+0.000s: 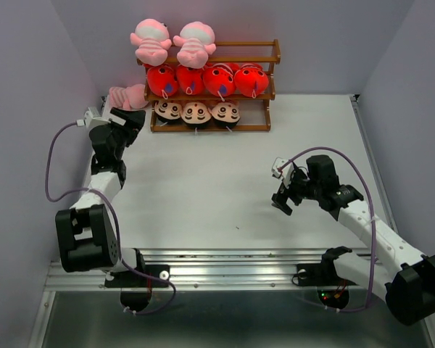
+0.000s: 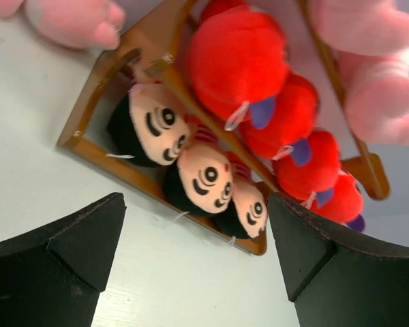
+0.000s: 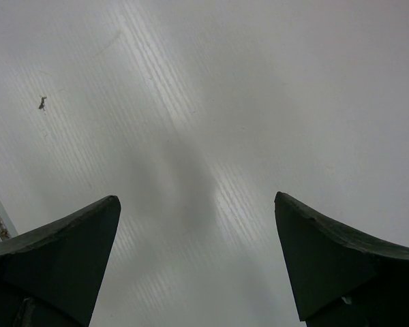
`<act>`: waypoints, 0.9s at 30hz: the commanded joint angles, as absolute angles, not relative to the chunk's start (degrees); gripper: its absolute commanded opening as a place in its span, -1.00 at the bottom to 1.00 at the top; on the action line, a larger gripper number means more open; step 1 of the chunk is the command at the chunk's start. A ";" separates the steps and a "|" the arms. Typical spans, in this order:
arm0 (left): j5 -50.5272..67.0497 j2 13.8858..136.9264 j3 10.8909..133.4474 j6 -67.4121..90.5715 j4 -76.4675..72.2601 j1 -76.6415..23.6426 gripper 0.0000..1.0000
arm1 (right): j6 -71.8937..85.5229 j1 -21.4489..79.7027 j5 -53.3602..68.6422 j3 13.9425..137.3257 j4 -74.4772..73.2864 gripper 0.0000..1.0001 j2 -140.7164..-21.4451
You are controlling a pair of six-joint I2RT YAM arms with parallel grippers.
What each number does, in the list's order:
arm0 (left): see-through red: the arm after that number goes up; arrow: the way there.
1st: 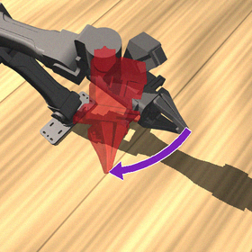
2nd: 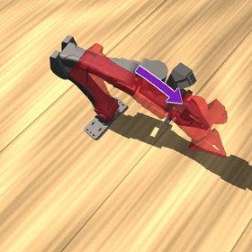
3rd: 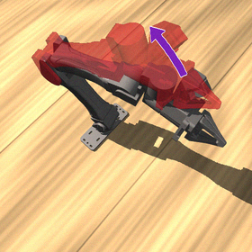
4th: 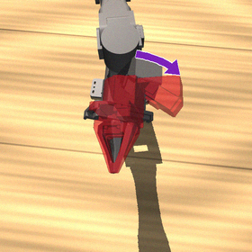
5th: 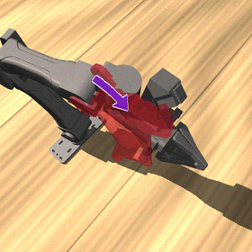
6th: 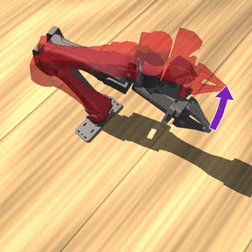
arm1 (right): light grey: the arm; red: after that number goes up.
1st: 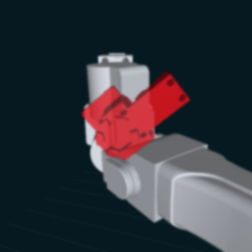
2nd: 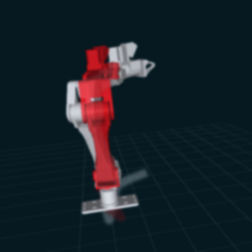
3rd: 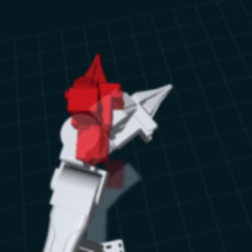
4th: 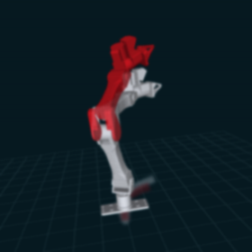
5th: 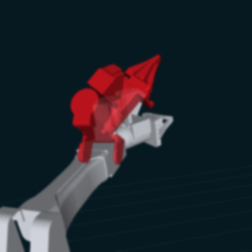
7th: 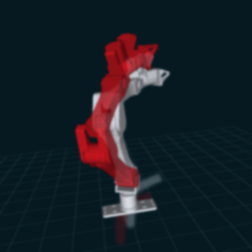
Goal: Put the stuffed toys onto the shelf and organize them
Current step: Grab a stuffed toy with the left arm
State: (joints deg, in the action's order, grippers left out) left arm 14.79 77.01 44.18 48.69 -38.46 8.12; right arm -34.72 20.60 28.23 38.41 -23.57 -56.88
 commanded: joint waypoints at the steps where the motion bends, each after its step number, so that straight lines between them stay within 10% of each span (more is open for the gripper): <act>1: 7.67 82.16 49.21 52.90 -34.28 7.73 0.93 | -35.07 20.21 28.04 38.50 -22.68 1.00 -56.69; 27: -12.57 130.95 95.52 69.78 -28.74 6.68 0.82 | -35.95 20.21 28.74 39.55 -24.61 1.00 -59.24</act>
State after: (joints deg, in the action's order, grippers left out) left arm -10.41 128.79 89.27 68.88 -27.14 7.03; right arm -35.00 20.60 28.12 38.41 -24.12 -58.83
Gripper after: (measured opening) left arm 0.916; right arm 0.998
